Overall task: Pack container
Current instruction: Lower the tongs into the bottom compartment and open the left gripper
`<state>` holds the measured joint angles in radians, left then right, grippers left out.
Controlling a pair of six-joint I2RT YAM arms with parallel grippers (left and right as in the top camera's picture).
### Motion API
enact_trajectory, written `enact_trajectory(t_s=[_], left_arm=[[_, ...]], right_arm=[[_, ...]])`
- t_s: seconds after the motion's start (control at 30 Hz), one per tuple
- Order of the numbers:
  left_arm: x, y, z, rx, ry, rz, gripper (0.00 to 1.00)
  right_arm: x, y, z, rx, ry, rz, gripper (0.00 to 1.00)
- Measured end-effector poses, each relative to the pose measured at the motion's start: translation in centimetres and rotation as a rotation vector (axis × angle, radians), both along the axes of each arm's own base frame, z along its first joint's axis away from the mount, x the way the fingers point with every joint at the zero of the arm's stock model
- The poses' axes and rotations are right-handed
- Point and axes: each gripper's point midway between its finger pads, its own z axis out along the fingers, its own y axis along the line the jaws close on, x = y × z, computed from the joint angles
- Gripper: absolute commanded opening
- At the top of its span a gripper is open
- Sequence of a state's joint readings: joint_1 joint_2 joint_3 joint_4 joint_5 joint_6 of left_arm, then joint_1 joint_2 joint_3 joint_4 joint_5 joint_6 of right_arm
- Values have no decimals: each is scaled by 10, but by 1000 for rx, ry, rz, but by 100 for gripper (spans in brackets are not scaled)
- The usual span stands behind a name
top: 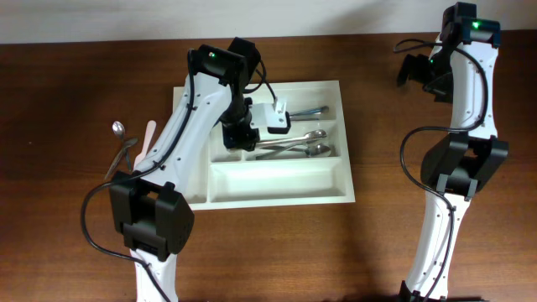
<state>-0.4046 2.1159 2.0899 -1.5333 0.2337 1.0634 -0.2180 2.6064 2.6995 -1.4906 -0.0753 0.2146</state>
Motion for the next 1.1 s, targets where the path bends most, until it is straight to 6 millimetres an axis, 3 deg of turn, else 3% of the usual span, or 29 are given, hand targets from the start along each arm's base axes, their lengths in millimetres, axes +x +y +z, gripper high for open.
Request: enact_trajectory(t_s=[0.13,0.37,0.8,0.87,0.93,1.1], left_arm=[[1,-2,-7,-13,3,-7,2],[-24,-4,-32,-41,119,-47,2],[-49,-3,-82,-72,209,-115,3],[-52,-2,-86,-70,217,-119,30],[-51,-3,-86,-74,210,-126,46],[-50,-3,-86,-79,206,-131,50]], right_arm=[[0,0,0,0,0,1,99],[0,0,0,0,0,0,99],[0,0,0,0,0,1,99],[0,0,0,0,0,0,99],[0,0,0,0,0,0,99],[0,0,0,0,0,1,99]])
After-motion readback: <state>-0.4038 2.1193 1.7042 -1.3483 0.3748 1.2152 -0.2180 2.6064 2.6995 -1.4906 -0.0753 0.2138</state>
